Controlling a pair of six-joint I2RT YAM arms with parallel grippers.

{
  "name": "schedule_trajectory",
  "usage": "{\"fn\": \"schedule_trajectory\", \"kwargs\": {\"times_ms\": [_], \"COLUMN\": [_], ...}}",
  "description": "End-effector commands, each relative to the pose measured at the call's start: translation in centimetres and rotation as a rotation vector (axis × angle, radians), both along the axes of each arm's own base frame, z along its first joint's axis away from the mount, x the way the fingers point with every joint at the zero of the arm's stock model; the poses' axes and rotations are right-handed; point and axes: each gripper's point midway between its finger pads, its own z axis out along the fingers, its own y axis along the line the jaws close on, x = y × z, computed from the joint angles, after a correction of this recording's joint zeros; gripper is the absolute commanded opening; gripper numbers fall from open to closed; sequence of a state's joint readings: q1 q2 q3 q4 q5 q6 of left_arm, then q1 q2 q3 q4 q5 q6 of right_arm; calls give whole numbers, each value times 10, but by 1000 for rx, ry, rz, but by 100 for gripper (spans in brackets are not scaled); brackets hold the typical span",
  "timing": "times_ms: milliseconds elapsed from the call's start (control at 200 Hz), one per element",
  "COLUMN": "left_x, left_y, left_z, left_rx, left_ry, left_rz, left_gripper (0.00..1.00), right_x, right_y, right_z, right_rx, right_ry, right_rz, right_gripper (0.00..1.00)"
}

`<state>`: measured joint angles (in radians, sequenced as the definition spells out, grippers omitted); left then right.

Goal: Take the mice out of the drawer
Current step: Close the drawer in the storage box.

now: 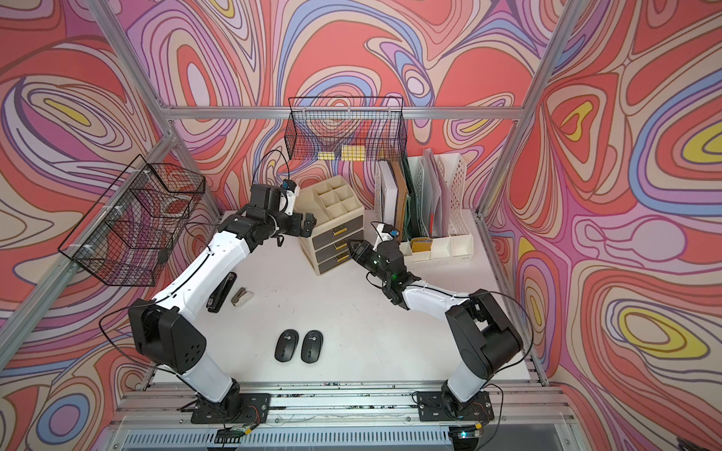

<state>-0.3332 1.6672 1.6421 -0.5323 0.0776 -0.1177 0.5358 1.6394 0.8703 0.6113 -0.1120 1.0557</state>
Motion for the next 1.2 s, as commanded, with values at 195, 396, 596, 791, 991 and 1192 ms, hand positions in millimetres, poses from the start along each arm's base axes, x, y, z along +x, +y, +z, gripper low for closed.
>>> {"fn": "schedule_trajectory", "kwargs": {"times_ms": [195,396,596,791,991,1192], "left_x": [-9,-8,-7,-7,-7,-7], "left_y": [2,2,2,1,2,2], "left_z": [13,11,9,8,8,7], "left_rx": [7,8,10,13,19,16], "left_ry": [-19,-15,-10,-8,-11,-6], "left_rz": [-28,-26,-26,-32,-32,-29], "left_gripper": [99,99,99,99,99,99], "right_x": [11,18,26,32,37,41], "right_y": [0,6,11,17,22,24], "right_z": [-4,-23,-37,-42,-45,-47], "right_rx": [209,260,283,294,314,331], "right_ry": [21,53,86,97,105,111], "right_rz": [-42,-40,-40,-32,-24,-21], "right_gripper": [46,46,46,46,46,46]}}
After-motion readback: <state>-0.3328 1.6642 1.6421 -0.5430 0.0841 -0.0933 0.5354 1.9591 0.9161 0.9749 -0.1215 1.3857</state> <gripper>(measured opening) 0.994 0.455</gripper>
